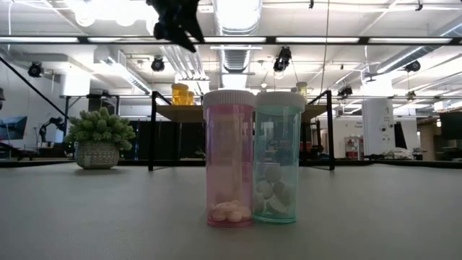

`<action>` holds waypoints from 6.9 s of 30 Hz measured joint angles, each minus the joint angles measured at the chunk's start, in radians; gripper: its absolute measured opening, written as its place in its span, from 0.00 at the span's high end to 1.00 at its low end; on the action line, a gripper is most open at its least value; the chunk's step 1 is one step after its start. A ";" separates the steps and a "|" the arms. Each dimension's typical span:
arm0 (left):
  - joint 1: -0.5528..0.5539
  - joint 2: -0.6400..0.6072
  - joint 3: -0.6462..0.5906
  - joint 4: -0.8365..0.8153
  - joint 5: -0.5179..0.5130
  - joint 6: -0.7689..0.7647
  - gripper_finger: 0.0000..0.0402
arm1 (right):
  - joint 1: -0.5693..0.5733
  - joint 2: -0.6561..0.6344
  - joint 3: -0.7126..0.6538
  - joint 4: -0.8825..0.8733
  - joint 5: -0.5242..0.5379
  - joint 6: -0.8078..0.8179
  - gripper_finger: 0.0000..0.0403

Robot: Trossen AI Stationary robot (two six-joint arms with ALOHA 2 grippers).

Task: Pick and place medicine bottles onto shelf by color
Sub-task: Put the small blue pill bottle on the shelf

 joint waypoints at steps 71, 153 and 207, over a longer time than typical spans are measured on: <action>-0.461 0.481 -0.809 1.646 -0.022 0.030 0.76 | 0.000 0.000 0.000 0.000 0.000 0.000 0.51; -0.202 -0.031 -0.564 0.557 -0.705 -0.417 0.74 | 0.000 0.000 0.000 0.053 0.000 0.000 0.51; -0.241 -0.127 -0.778 0.972 -0.736 -0.251 0.57 | 0.000 0.000 0.000 0.053 0.000 0.000 0.51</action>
